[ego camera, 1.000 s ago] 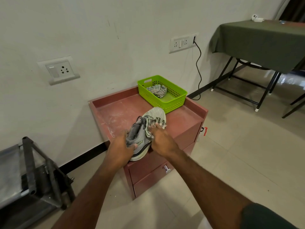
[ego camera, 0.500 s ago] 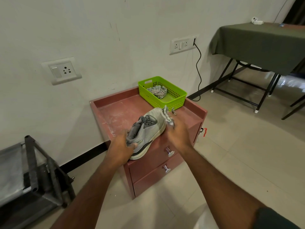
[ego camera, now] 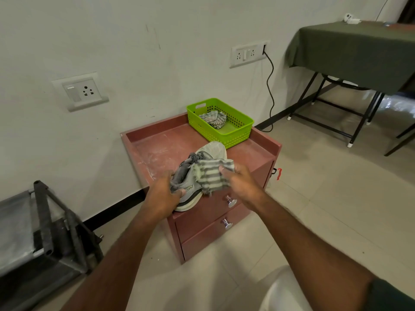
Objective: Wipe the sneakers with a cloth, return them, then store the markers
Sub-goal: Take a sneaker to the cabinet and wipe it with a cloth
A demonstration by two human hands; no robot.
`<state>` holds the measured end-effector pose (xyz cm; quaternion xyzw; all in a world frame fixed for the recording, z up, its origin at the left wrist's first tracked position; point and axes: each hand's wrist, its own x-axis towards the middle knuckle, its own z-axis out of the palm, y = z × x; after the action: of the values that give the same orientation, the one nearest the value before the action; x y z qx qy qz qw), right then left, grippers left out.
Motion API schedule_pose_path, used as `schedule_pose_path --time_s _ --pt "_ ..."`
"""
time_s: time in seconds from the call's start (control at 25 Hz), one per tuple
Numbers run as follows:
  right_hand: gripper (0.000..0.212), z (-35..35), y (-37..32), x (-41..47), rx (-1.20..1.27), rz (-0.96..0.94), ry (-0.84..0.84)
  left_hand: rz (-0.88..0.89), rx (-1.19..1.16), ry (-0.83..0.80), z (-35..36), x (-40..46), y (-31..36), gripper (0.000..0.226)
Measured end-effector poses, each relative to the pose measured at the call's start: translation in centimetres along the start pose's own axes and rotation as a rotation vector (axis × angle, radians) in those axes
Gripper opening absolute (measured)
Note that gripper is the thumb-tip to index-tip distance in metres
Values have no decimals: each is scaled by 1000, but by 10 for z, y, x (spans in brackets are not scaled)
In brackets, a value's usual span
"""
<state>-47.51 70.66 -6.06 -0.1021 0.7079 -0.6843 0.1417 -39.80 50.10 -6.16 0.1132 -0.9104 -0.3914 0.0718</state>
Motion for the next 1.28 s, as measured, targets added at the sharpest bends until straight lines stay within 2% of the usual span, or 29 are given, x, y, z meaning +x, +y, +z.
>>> schedule_pose_path --time_s 0.08,0.12,0.2,0.28,0.4,0.48,0.52,0.6,0.68,0.8,0.88,1.0,1.08,1.16,1.24,1.28 --pt "33 2 -1 3 -196 -164 213 8 1 -1 -2 1 0 41" --pt "40 8 0 4 -308 -208 195 9 1 -6 -2 1 -1 41" --pt "51 31 15 5 -578 -156 -17 9 -5 -15 -3 0 0 40" --pt "56 44 31 8 -769 -101 -159 13 -7 -10 -2 1 -1 38" --pt "56 35 26 0 -739 -183 -343 16 -9 -17 -2 2 -3 34" --pt "64 19 20 -3 -804 -267 -482 17 -26 -30 -2 3 -4 34" --pt "70 11 18 -1 -883 -315 -476 18 -35 -35 -2 3 -5 34" --pt "76 -1 17 14 -1075 -371 -286 20 -39 -30 -2 2 -5 35" --pt "75 -9 18 27 -1212 -271 -58 21 -26 -19 -1 1 -7 37" --pt "72 -21 20 39 -1093 -164 274 31 -9 -21 -1 2 -8 35" --pt "75 -20 20 42 -1011 -212 338 21 -15 -24 -1 4 -9 36" --pt "60 7 20 39 -1095 -169 60 17 -18 -34 1 4 -7 37" --pt "39 25 14 37 -1170 -142 4 19 -22 -23 2 3 -6 35" --pt "25 35 7 26 -1179 -198 -24 23 -21 -17 2 3 -5 32" --pt "38 34 2 14 -1033 -192 -139 13 -11 -10 2 4 -5 31" --pt "44 29 1 8 -855 -117 -193 9 -3 -12 2 4 -4 31"
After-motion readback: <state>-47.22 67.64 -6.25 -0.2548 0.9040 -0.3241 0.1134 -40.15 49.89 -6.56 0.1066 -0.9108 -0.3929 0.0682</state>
